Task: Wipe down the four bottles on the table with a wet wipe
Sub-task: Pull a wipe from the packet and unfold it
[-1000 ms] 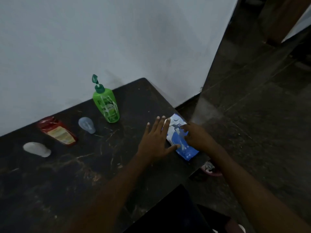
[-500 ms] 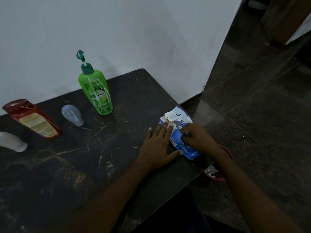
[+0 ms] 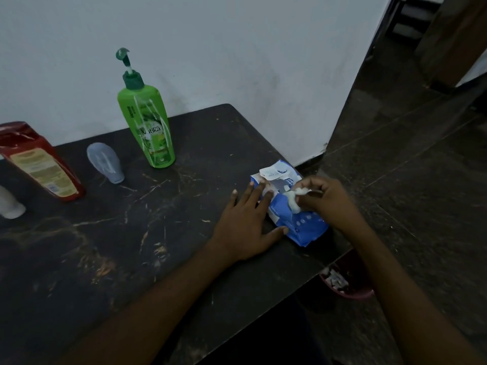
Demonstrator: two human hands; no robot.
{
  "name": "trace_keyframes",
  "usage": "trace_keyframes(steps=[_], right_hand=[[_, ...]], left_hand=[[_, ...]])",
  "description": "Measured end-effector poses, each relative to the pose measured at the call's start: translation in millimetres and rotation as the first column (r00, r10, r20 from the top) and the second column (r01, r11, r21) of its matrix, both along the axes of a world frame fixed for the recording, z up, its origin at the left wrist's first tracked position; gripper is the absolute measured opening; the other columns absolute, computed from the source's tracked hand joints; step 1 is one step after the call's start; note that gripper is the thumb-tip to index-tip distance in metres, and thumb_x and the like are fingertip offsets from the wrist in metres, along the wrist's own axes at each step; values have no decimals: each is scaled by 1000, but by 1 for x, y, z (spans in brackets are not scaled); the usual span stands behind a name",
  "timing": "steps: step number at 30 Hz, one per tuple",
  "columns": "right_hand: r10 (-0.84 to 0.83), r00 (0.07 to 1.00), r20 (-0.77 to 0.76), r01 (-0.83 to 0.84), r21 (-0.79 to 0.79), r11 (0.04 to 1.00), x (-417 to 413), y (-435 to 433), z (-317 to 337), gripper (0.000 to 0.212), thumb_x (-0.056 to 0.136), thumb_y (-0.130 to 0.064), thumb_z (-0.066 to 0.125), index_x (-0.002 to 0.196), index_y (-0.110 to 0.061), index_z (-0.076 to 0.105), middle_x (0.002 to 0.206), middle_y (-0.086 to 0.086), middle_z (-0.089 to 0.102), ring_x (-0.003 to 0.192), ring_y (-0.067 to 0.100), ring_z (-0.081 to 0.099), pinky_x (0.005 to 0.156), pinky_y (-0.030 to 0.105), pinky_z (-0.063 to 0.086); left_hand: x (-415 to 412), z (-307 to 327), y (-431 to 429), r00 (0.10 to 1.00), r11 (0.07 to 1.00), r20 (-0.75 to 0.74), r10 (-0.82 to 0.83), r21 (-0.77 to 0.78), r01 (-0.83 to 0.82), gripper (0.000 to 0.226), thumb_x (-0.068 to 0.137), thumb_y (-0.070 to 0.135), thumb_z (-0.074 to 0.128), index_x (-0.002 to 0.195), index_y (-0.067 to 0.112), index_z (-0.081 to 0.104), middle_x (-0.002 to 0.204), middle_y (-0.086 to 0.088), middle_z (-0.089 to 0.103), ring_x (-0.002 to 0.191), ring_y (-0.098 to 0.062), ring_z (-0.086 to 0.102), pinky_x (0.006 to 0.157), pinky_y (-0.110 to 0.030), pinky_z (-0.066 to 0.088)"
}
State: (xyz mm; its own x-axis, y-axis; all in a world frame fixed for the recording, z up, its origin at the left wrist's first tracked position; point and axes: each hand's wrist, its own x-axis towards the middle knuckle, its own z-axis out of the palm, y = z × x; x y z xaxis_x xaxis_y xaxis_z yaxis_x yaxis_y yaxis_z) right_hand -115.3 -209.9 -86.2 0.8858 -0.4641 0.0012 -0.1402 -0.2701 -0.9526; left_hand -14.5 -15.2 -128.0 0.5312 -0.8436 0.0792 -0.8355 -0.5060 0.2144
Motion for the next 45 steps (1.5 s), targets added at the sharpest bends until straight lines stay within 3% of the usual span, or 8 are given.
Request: trace_keyframes(steps=[7,10,17,23,29,34,40,45], right_hand=[[-4,984,178,7,-12,1000,-6,9,26,21,82,12,66,97,-1,73,86,9,75,71,6,71,61,13,51],[28,973,230,-18,-44,999,-5,17,34,23,82,9,68,100,-6,73,94,5,76,87,17,73,77,27,59],[121,934,335,-113,-45,993,13,65,42,21,80,6,74,99,-1,67,96,8,74,89,19,72,77,29,59],[200,910,364,-224,25,974,34,108,44,16,86,3,70,99,-5,73,95,6,76,90,22,73,77,33,60],[259,900,352,-295,52,954,61,151,44,20,93,7,58,109,1,67,92,11,75,78,19,73,65,27,58],[445,832,331,-389,-225,894,85,202,45,26,85,7,67,105,-9,72,103,0,72,88,13,72,72,26,57],[652,736,180,-408,-652,640,106,273,46,43,81,-26,80,120,-17,67,114,-3,65,101,7,62,88,23,50],[685,712,155,-367,-750,551,128,316,47,21,88,-21,71,108,-15,71,104,0,67,92,9,61,83,23,48]], left_hand=[[1,3,8,998,998,-60,-28,-55,25,86,96,65,42,164,22,9,172,-3,-1,158,-22,-7,127,-53,11],[-1,12,16,987,966,-156,-38,-259,-3,84,96,54,51,163,18,14,171,-4,6,158,-22,-1,127,-41,16],[-14,54,36,805,657,-592,-50,-627,-420,53,92,49,69,133,18,61,119,3,71,105,-7,69,92,-37,59],[-13,66,73,696,443,-701,-153,-679,-586,21,89,11,77,109,7,71,97,-7,79,89,-19,77,77,-34,63],[-2,69,129,689,366,-716,-113,-675,-641,26,89,-3,72,114,-8,66,90,-8,79,79,-14,76,66,-22,59],[5,71,189,673,267,-739,15,-646,-715,18,89,1,75,103,-7,67,82,-11,78,73,-17,75,65,-24,60],[4,78,253,614,137,-783,99,-600,-788,15,89,9,75,103,3,76,90,-10,80,86,-29,77,77,-35,62],[8,80,291,596,150,-776,206,-577,-803,14,92,17,73,104,12,79,92,1,80,87,-13,75,78,-26,59]])
